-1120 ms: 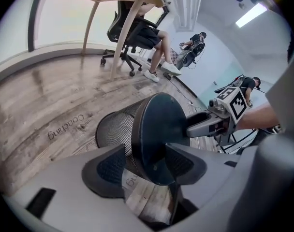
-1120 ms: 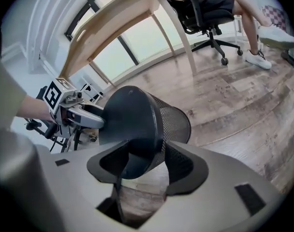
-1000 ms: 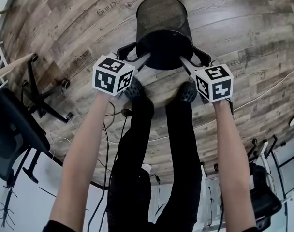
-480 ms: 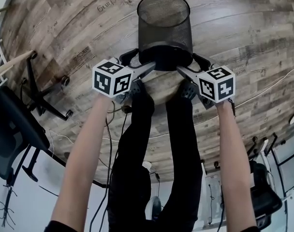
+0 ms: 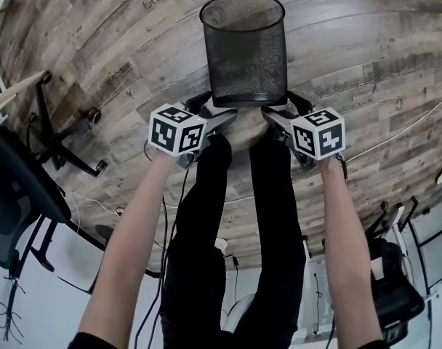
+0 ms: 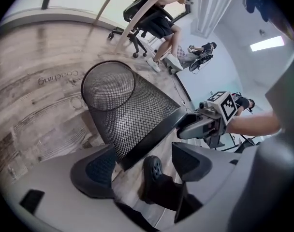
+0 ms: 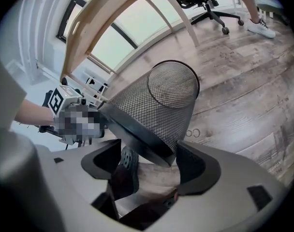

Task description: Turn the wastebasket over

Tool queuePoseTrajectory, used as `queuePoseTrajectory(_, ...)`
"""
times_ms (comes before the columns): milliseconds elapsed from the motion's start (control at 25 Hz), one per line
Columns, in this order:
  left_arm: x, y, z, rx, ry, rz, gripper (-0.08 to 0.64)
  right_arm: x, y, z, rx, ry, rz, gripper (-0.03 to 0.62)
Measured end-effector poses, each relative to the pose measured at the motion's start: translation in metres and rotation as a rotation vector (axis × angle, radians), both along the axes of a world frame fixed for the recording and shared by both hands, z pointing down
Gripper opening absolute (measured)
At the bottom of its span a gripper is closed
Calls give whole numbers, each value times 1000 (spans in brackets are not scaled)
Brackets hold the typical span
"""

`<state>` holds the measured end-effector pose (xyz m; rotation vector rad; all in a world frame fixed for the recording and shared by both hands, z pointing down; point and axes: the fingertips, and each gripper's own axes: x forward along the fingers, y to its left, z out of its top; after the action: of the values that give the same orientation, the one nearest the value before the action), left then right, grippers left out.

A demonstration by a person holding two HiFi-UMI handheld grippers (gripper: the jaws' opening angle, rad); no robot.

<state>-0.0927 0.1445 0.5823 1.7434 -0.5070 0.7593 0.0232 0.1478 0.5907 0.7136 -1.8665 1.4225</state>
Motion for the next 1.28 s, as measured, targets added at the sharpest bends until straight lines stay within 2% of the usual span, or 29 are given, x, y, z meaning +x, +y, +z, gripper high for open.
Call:
queuePoseTrajectory(160, 1, 18, 13, -30, -10, -21, 365, 0, 17, 12, -16, 8, 5, 344)
queuePoseTrajectory(360, 5, 28, 27, -39, 20, -31, 365, 5, 28, 32, 21, 18, 9, 344)
queuePoseTrajectory(720, 11, 53, 73, 21, -29, 87, 365, 11, 45, 76, 96, 83, -107, 344)
queuePoseTrajectory(960, 14, 71, 93, 26, -56, 147, 365, 14, 59, 95, 96, 127, -213, 344)
queuePoseTrajectory(1280, 14, 80, 107, 18, -90, 180, 364, 15, 64, 105, 92, 182, -229, 344)
